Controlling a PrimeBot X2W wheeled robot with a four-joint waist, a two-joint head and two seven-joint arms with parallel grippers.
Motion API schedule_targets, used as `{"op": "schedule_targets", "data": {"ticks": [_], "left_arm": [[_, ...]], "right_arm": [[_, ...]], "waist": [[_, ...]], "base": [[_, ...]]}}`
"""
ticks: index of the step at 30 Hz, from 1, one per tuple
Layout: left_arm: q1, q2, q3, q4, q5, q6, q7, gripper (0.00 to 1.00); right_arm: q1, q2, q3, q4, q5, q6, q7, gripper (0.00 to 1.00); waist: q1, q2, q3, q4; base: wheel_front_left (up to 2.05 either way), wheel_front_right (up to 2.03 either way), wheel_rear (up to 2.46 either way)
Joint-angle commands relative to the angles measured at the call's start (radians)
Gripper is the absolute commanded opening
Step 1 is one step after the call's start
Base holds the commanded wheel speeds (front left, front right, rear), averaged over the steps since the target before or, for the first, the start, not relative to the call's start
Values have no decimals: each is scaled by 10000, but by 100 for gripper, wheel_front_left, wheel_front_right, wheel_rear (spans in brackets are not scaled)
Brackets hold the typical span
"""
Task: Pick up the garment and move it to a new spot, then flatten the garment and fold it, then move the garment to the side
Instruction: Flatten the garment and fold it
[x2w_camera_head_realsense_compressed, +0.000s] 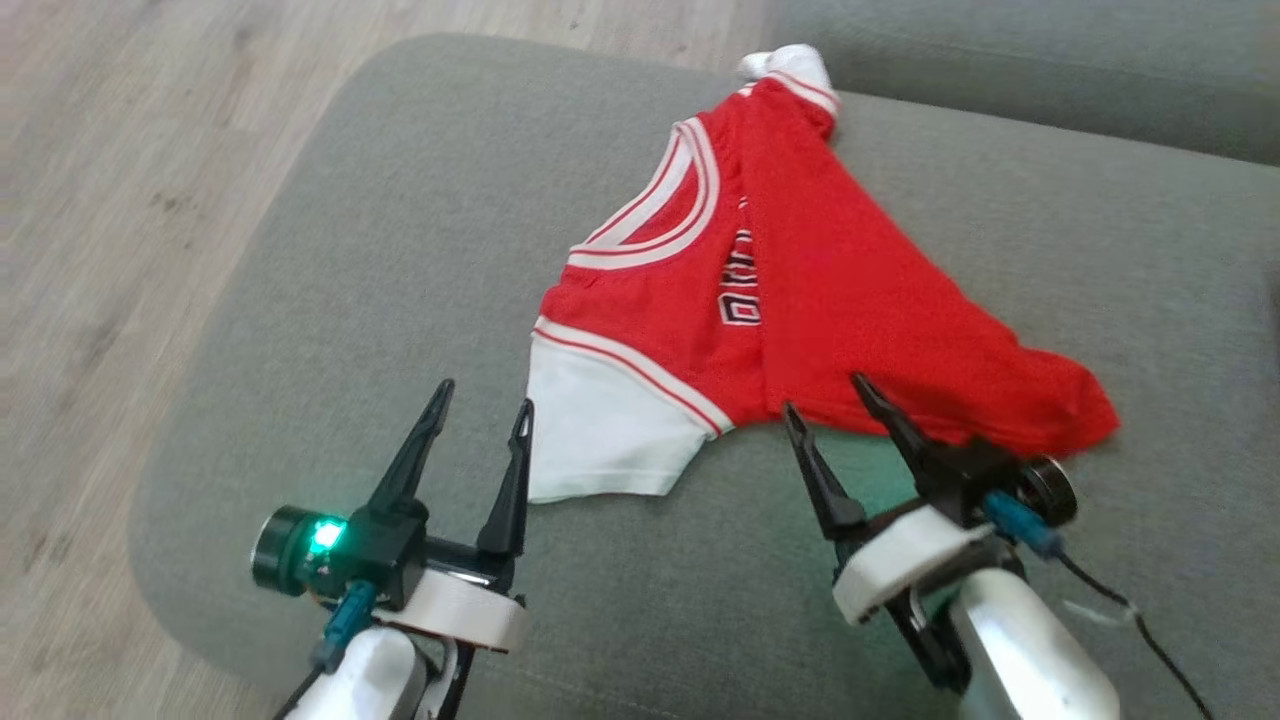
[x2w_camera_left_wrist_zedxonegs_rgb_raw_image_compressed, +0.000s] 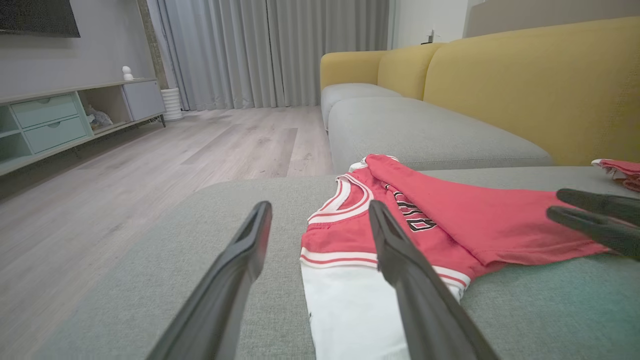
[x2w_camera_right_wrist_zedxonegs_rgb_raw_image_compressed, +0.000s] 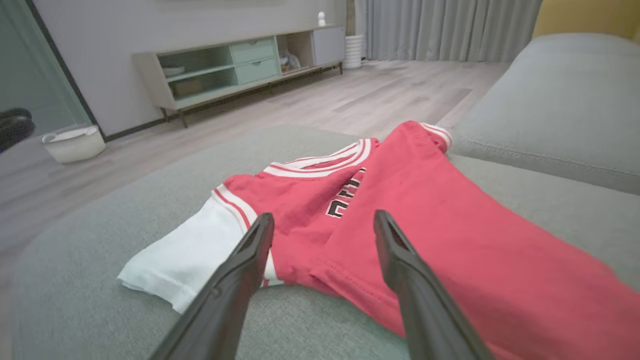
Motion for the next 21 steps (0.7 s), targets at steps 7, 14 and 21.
{"op": "schedule_targets", "data": {"ticks": [7,14,21], "left_arm": [[-465,-479,749,-17,401,-512,-94,100],[-389,-1011,1128,188,745,-952,-95,100],[-360,-1410,1478,451,1020,-1393,-95,100]], "right_arm": [[-1185,-14,333,1124,-603,-19,136,100],[-1788,-14,-298,2261,-802,-19,44,100],[-2273,-14,-594,3285,-556,-19,117,95]], "waist": [[-1,-1,501,700],[-1,-1,781,1138],[-1,-1,985,1447]], "base": [[0,0,0],[0,0,0],[0,0,0]]}}
